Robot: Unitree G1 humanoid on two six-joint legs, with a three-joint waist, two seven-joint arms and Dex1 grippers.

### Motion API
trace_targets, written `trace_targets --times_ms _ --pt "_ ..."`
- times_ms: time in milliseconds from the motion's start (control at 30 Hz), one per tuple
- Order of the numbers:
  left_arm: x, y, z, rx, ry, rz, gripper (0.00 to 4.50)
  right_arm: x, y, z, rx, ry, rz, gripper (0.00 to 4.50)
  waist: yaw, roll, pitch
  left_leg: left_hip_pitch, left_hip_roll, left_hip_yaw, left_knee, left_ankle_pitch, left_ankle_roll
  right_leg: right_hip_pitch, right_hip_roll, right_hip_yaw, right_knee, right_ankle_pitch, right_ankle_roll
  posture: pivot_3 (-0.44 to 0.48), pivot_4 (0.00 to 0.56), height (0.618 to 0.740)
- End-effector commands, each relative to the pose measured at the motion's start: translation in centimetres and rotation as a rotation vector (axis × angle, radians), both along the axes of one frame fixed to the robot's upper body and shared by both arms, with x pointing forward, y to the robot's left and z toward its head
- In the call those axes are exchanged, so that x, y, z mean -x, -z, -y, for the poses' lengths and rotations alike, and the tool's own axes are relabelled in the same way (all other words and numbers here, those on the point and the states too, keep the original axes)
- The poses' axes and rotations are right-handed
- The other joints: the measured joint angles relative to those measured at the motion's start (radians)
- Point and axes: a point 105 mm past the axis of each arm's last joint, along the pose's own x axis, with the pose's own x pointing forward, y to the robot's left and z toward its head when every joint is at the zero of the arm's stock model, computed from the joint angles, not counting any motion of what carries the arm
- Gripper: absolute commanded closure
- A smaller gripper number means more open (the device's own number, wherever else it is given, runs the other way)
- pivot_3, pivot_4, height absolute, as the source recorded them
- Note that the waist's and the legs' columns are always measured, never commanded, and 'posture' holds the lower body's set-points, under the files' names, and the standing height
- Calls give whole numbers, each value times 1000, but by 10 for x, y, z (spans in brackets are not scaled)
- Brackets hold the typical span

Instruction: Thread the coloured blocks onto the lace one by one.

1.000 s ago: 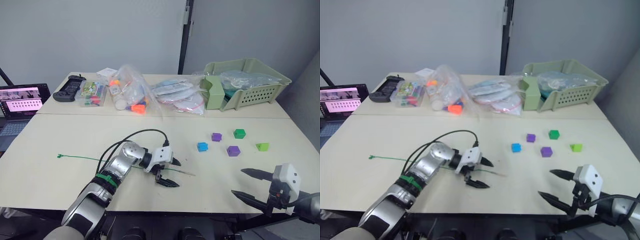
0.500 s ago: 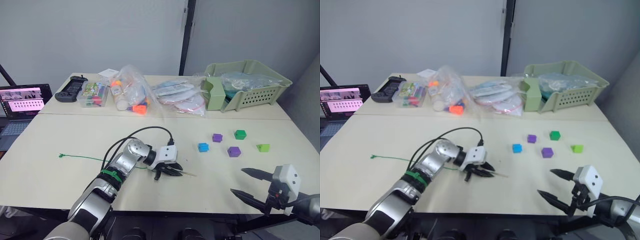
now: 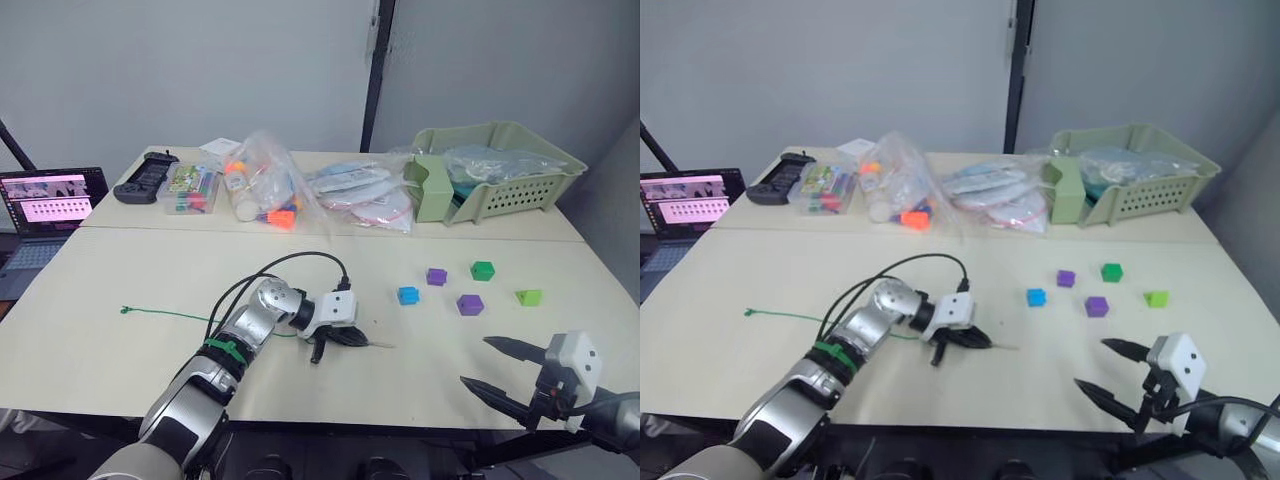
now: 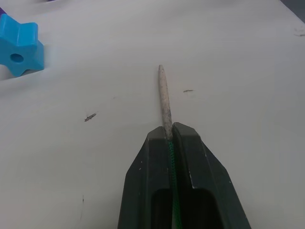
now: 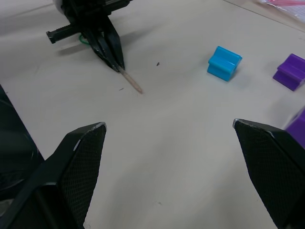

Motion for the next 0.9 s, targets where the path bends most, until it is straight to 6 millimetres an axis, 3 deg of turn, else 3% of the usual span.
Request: trace_targets --times_ms 33,167,300,533,667,900 --pt "3 -8 -27 -35 -12 -12 4478 0 -4 1 -30 79 42 0 -13 0 0 0 1 0 0 0 0 0 0 0 0 0 0 0 150 740" --pt "10 -19 -51 -56 -29 -7 4478 -4 3 5 -61 236 59 0 -19 1 0 2 3 -2 -4 0 0 -1 1 1 1 0 -4 0 150 740" --pt "23 -25 -74 -76 -72 -10 4478 -15 19 19 -43 519 81 0 -13 2 -1 1 3 -3 -4 0 0 -2 0 1 1 0 -4 0 150 740" --pt "38 -40 -82 -39 -126 -14 4478 -39 27 32 -55 809 143 0 -8 3 0 0 4 -3 -4 0 0 -4 -1 1 1 0 -4 0 150 740" --pt "45 -46 -83 -27 -141 -13 4478 -64 23 58 -26 948 156 0 -14 3 0 0 4 -1 -4 0 0 -4 -1 1 1 0 -4 0 150 740" --pt "51 -44 -80 -16 -147 -25 4478 -89 19 87 -23 986 126 0 -14 4 0 -1 2 0 -5 0 0 -5 0 0 1 -1 -5 0 150 740"
